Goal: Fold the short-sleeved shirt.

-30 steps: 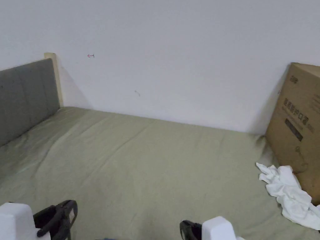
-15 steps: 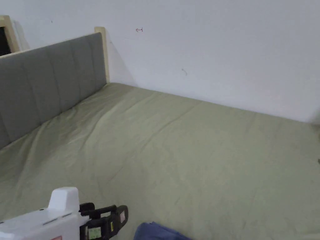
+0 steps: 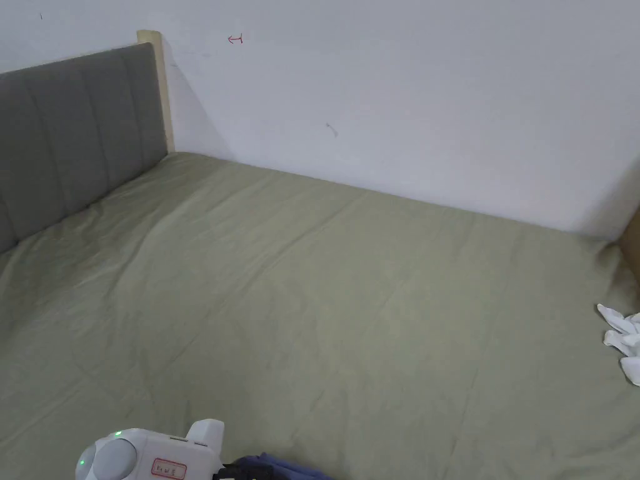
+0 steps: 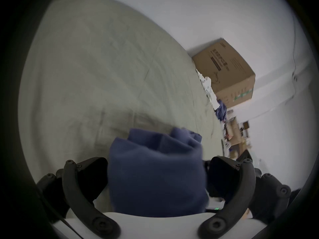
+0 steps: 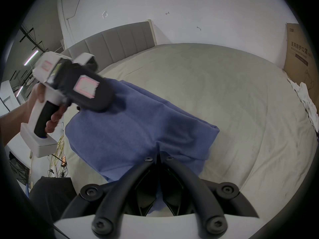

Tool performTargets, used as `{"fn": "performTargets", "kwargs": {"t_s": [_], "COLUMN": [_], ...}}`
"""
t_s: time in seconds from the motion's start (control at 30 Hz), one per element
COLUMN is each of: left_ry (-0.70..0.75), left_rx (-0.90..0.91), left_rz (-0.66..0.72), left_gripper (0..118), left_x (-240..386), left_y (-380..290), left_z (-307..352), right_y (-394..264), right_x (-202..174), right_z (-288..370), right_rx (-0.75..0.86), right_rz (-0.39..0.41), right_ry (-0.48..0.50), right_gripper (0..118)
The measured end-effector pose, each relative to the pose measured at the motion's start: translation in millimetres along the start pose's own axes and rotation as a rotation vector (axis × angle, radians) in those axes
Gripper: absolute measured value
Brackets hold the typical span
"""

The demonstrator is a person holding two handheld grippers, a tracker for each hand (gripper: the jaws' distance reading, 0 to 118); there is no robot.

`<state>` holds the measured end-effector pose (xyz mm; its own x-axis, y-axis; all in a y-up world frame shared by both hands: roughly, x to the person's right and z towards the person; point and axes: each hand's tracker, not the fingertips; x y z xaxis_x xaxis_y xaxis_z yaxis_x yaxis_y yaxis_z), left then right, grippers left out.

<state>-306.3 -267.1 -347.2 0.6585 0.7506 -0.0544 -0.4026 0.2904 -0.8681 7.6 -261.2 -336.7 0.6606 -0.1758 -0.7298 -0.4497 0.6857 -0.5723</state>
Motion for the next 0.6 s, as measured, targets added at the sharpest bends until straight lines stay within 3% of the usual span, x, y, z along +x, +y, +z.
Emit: {"fn": "performTargets", "kwargs": {"t_s": [0.1, 0.13, 0.17, 0.2, 0.23, 0.3, 0.6], "left_ry": [-0.059, -0.067, -0.065, -0.05, 0.013, -0.036, 0.068], "left_rx": [0.013, 0.016, 0.021, 0.024, 0.035, 0.029, 0.011], "left_rz": [0.022, 0.003, -0.009, -0.008, 0.001, -0.006, -0.1], "left_gripper": [107, 92, 67, 56, 54, 53, 42], "left_x": [-12, -12, -13, -17, -21, -22, 1], "left_y": [-4, -4, -5, -8, -10, -16, -9], "left_z": [-10, -8, -3, 0, 3, 7, 10], "right_y": [-1, -2, -2, -2, -3, -3, -3], "right_x": [2, 3, 3, 4, 6, 5, 8], "right_z": [-1, -1, -1, -1, -1, -1, 13], "right_rx": [0.005, 0.007, 0.009, 0.009, 0.011, 0.022, 0.044], "right_rz": [-0.006, -0.015, -0.024, -0.03, -0.036, -0.036, -0.071], "right_ry": [0.004, 0.008, 0.013, 0.013, 0.016, 0.028, 0.042], "right_gripper": [1, 1, 1, 1, 1, 1, 7]}}
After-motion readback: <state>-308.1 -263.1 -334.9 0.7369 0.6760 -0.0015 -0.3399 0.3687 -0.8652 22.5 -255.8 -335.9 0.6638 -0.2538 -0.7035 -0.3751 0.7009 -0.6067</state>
